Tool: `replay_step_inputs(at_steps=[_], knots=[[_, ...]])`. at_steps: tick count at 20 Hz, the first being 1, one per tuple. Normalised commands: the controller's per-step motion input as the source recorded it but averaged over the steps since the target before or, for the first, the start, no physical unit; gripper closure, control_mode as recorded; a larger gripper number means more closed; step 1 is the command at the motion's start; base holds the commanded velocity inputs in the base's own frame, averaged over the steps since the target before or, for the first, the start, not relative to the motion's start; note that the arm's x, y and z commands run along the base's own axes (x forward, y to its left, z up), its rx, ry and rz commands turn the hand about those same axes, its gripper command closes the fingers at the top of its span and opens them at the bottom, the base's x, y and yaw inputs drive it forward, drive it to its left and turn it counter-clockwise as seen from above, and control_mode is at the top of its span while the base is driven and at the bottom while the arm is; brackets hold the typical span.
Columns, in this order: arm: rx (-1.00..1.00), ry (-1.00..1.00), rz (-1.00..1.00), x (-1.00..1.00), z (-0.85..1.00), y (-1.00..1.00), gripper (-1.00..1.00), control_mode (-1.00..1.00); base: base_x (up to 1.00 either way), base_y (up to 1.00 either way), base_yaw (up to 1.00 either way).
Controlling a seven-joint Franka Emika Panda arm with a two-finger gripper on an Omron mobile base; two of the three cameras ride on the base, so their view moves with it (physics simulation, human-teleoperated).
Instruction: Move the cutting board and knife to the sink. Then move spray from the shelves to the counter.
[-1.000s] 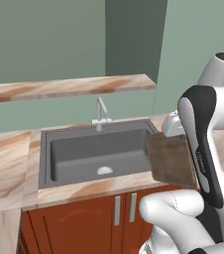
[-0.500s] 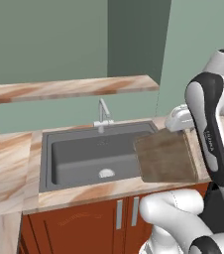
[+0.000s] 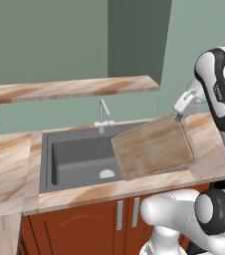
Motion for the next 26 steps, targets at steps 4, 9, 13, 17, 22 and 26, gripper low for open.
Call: replay_step_inputs(at_steps=[4, 9, 13, 17, 22, 26], knots=[[0.17, 0.26, 0.09, 0.69, -0.03, 0.09, 1.0, -1.0, 0.0, 0.0, 0.0], [0.15, 0.16, 0.04, 0.67, -0.51, 0.12, 1.0, -1.0, 0.0, 0.0, 0.0], [0.03, 0.05, 0.0, 0.83, -0.8, 0.27, 1.0, -1.0, 0.0, 0.0, 0.0], [0.01, 0.0, -0.05, 0.64, -0.63, 0.11, 1.0, -1.0, 0.0, 0.0, 0.0], [0.03, -0.01, -0.05, 0.51, -0.37, 0.0, 1.0, -1.0, 0.0, 0.0, 0.0], [0.02, 0.0, -0.04, 0.47, -0.22, 0.0, 1.0, -1.0, 0.0, 0.0, 0.0]])
